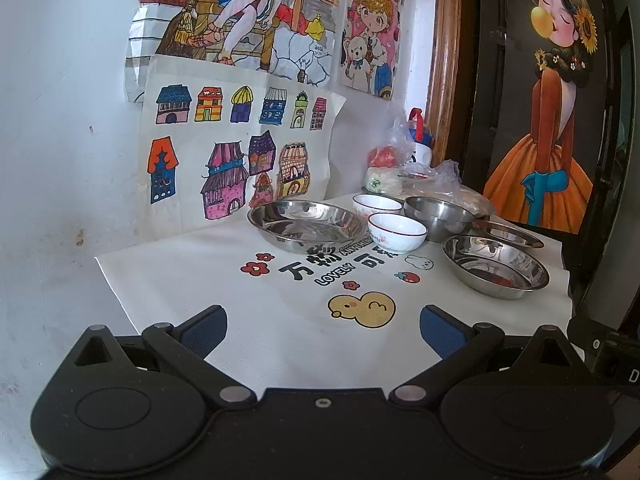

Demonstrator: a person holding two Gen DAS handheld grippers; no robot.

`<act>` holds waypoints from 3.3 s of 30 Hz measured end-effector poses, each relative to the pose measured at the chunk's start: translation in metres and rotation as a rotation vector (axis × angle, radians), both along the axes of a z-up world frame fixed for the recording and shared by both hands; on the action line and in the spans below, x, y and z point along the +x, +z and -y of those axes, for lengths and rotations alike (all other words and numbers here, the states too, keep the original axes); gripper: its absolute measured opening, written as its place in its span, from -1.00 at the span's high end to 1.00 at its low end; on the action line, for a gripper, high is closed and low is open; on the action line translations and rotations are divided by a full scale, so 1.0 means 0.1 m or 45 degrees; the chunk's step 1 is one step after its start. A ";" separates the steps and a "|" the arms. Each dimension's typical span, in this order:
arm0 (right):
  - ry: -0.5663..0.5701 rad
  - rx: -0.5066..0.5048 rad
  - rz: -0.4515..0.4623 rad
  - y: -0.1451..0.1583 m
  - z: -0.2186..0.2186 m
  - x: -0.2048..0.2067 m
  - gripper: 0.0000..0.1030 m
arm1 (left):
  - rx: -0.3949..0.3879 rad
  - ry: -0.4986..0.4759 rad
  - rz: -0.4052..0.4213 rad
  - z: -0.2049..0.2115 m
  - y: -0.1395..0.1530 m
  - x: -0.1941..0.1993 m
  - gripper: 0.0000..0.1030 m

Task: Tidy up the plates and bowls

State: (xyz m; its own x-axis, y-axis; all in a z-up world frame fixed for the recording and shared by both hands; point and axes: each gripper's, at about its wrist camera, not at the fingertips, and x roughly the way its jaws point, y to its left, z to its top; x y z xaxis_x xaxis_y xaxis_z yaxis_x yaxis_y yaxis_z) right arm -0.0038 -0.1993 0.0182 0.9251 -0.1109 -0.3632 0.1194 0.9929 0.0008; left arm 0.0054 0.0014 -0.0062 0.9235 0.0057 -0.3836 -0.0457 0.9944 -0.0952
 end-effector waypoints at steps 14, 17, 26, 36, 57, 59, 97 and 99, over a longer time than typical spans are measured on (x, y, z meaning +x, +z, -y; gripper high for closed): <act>0.000 -0.002 -0.001 0.00 -0.01 0.00 -1.00 | 0.002 0.001 -0.001 0.00 0.01 0.01 -0.98; 0.000 -0.002 0.000 0.00 -0.01 0.00 -1.00 | -0.001 0.004 -0.002 -0.03 0.05 0.00 -0.98; 0.000 -0.003 -0.004 0.00 -0.01 0.01 -1.00 | 0.001 0.003 -0.003 -0.04 0.05 0.01 -0.98; 0.001 -0.004 -0.004 0.00 0.00 0.01 -1.00 | 0.003 0.002 -0.005 -0.06 0.06 0.02 -0.98; 0.002 -0.005 -0.009 -0.01 -0.01 0.02 -1.00 | 0.010 0.004 -0.007 -0.04 0.05 0.02 -0.98; 0.002 -0.004 -0.009 -0.02 -0.01 0.02 -1.00 | 0.009 0.004 -0.007 -0.04 0.05 0.02 -0.98; 0.595 0.262 -0.251 0.30 -0.29 1.78 -1.00 | 0.049 -0.016 -0.139 -0.84 0.45 1.57 -0.98; 0.606 0.300 -0.297 0.21 -0.38 1.93 -1.00 | 0.023 -0.017 -0.168 -0.95 0.42 1.73 -0.98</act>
State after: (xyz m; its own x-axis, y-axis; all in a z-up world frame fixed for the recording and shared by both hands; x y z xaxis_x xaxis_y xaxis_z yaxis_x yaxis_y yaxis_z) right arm 0.1893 -0.1611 0.0396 0.7457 0.4064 -0.5280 -0.3167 0.9134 0.2558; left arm 0.1788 0.0960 0.0356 0.8652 0.0019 -0.5014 -0.0435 0.9965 -0.0713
